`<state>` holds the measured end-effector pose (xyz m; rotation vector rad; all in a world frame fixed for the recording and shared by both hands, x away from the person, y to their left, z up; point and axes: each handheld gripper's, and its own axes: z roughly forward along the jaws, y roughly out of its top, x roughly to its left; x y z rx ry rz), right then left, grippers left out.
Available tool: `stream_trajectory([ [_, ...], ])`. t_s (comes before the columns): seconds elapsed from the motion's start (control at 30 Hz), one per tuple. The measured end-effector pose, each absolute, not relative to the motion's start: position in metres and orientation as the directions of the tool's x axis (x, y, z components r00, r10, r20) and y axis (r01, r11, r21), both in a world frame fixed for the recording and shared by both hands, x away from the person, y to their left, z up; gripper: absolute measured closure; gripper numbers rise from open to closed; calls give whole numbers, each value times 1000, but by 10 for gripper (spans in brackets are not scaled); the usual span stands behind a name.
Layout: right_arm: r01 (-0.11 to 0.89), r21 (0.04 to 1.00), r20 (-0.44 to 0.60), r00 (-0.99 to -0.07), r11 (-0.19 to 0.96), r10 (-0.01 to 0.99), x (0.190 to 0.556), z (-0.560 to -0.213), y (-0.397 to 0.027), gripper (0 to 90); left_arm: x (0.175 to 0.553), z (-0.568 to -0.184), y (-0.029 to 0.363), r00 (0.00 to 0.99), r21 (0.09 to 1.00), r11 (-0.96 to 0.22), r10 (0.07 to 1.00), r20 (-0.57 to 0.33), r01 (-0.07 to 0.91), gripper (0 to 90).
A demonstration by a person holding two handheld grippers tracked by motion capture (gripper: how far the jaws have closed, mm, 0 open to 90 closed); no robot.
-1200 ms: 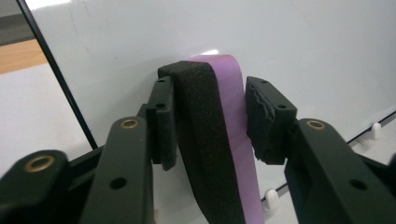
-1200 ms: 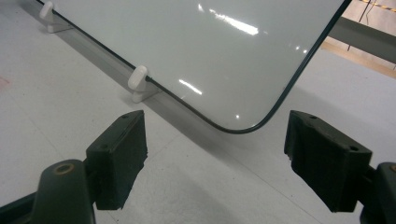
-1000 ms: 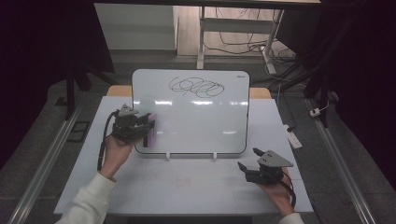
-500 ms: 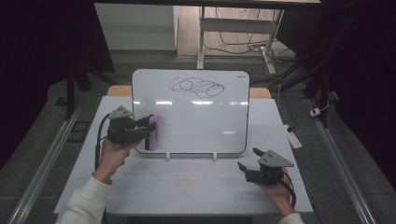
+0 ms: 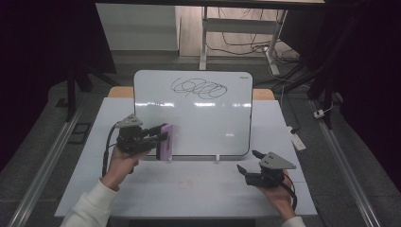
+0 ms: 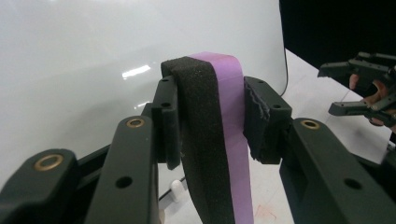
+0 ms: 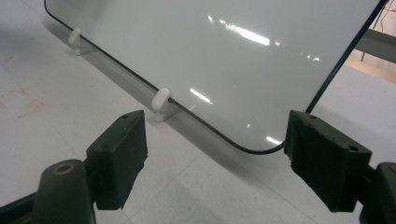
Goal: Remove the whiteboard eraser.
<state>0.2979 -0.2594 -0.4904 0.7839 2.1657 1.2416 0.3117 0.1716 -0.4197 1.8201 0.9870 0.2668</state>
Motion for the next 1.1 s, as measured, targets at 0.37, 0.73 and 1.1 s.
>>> stream_trajectory([
  [0.37,224,896,-122,-705,384,698,296,-486,-255,196,309,-422,152,690,857,-185,682,-241,481,593],
  [0.73,238,898,-96,-715,370,692,293,-486,-243,212,310,-427,135,721,857,-200,647,-249,476,593],
  [1.1,226,902,-72,-760,367,646,288,-482,-213,214,312,-430,116,744,858,-221,624,-240,463,593],
])
